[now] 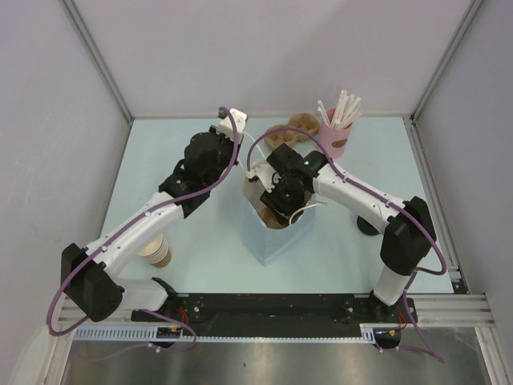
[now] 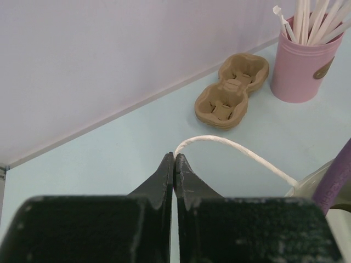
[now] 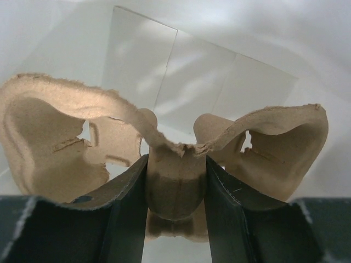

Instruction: Pack the takeout coffee

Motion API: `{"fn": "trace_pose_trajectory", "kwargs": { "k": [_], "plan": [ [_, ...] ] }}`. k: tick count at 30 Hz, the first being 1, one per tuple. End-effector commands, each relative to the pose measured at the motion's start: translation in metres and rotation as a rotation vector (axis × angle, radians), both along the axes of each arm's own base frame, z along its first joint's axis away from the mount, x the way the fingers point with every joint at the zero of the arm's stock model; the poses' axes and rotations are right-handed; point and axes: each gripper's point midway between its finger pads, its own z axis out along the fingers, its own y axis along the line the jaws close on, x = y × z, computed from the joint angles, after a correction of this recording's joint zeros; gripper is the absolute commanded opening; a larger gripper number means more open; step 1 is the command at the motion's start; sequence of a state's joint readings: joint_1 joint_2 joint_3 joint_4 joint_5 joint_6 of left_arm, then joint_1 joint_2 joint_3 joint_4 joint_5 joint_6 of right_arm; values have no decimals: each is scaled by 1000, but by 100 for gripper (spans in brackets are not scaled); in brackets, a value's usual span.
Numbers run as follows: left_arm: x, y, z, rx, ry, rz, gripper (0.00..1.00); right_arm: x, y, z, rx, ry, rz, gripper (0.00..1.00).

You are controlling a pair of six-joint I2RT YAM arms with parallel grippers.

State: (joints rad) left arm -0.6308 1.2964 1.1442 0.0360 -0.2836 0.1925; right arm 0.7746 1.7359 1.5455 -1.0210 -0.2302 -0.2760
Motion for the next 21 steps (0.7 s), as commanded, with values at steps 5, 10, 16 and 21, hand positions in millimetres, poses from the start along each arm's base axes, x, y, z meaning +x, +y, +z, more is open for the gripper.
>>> {"fn": "trace_pose_trajectory", "kwargs": {
  "k": [5,10,16,21],
  "plan": [
    [3,5,24,-39,-74,32,4,-3,2,10,-11,-13,35,52],
    [2,5,24,-41,-73,30,4,-3,4,17,8,-24,42,61],
    [2,4,24,-41,-73,24,4,-3,6,24,27,-40,52,71],
    [1,4,24,-45,-70,19,4,-3,8,33,49,-55,62,78]
  ]
}}
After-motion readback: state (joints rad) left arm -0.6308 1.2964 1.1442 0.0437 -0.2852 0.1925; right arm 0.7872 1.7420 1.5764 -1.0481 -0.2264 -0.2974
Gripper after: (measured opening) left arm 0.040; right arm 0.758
